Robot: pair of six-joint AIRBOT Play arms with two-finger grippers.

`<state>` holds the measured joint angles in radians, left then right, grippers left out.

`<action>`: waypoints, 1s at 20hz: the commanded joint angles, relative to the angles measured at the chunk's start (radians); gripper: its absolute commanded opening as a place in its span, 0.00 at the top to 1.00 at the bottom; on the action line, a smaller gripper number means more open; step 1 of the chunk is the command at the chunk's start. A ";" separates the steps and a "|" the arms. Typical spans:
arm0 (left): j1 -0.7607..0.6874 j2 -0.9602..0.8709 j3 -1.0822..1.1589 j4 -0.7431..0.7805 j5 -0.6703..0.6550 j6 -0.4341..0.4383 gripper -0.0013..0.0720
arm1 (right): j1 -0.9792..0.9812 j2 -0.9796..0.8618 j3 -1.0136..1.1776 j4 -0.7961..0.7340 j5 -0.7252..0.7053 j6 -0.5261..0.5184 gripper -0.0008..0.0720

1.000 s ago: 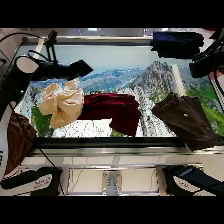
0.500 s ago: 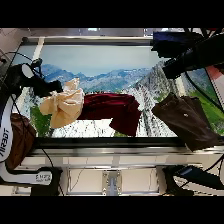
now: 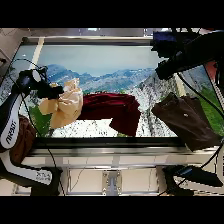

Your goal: Fold the shirts.

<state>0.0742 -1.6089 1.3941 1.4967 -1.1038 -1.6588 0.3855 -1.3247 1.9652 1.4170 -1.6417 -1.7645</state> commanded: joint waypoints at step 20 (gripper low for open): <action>0.412 0.196 0.237 0.193 0.109 -0.072 0.65 | 0.001 -0.008 0.000 0.004 0.034 0.002 0.42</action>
<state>0.4786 -1.3537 1.6295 1.7027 -0.9802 -1.6993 0.3855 -1.3300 1.9652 1.4208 -1.6123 -1.7630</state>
